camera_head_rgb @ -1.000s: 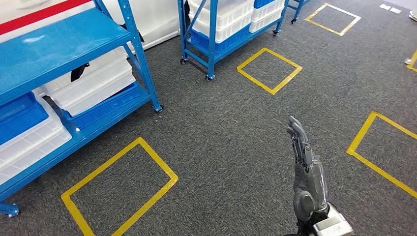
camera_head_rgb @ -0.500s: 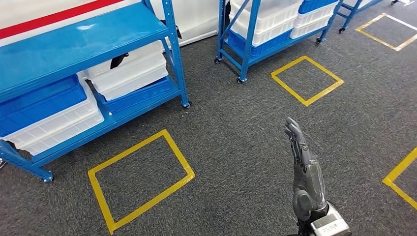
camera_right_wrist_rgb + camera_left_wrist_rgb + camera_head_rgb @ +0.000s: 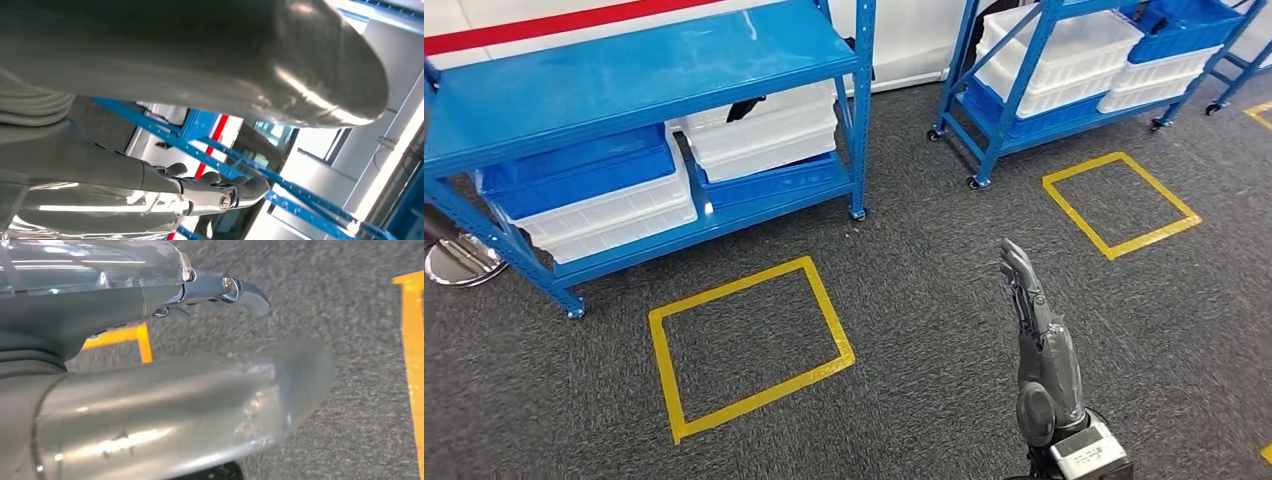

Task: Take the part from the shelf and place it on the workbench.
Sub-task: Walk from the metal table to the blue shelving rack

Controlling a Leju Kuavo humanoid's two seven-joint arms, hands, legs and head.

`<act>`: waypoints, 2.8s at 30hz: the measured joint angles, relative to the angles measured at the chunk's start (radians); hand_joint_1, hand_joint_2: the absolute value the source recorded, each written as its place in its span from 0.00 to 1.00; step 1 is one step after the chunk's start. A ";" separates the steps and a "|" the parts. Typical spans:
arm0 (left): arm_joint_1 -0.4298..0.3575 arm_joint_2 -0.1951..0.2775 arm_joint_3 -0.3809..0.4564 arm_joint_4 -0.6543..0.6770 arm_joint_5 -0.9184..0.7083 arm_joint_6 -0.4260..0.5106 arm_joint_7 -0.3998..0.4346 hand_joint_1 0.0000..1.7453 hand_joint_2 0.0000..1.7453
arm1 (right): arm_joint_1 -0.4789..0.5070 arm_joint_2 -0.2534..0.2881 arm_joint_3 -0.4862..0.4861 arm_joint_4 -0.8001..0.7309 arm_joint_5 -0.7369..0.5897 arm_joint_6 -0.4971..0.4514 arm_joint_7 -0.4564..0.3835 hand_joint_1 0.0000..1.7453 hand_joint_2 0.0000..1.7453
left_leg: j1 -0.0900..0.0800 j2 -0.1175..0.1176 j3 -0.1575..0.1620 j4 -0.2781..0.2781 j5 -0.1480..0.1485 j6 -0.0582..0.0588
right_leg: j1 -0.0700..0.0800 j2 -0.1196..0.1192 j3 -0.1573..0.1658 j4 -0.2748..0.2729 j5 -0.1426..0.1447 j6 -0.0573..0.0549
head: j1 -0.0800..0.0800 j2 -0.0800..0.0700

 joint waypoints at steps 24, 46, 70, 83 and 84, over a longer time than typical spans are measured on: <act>0.006 -0.007 0.038 0.000 -0.011 0.008 -0.005 0.00 0.00 | -0.001 -0.002 0.000 0.008 -0.014 -0.001 0.000 0.00 0.00 | -0.002 0.085 0.001 -0.004 0.000 -0.006 | 0.006 -0.074 0.099 -0.173 0.039 -0.005 | -0.006 0.000; 0.003 -0.009 0.042 0.000 -0.014 0.004 0.005 0.00 0.00 | 0.015 0.018 -0.001 0.015 -0.005 -0.040 0.001 0.00 0.00 | 0.000 0.032 -0.001 0.010 -0.012 -0.014 | 0.002 0.002 0.067 -0.191 0.091 -0.021 | 0.000 0.000; 0.004 -0.008 0.058 -0.004 0.006 -0.033 0.026 0.00 0.00 | 0.022 0.021 -0.006 0.021 -0.012 -0.041 -0.006 0.00 0.00 | 0.051 0.056 -0.036 0.167 -0.095 -0.093 | -0.037 0.009 0.063 -0.130 0.037 -0.004 | 0.005 0.000; 0.013 -0.001 0.067 -0.011 0.009 -0.033 0.028 0.00 0.00 | 0.021 0.022 -0.006 0.022 -0.012 -0.041 -0.005 0.00 0.00 | -0.057 0.056 -0.052 0.002 0.046 0.069 | 0.006 -0.003 0.210 -0.167 -0.001 -0.010 | 0.012 0.000; 0.011 -0.001 0.067 -0.011 0.009 -0.033 0.028 0.00 0.00 | 0.020 0.022 -0.006 0.021 -0.012 -0.041 -0.006 0.00 0.00 | -0.053 0.055 -0.031 -0.009 0.043 0.069 | 0.005 -0.004 0.196 -0.133 -0.002 -0.006 | 0.012 0.000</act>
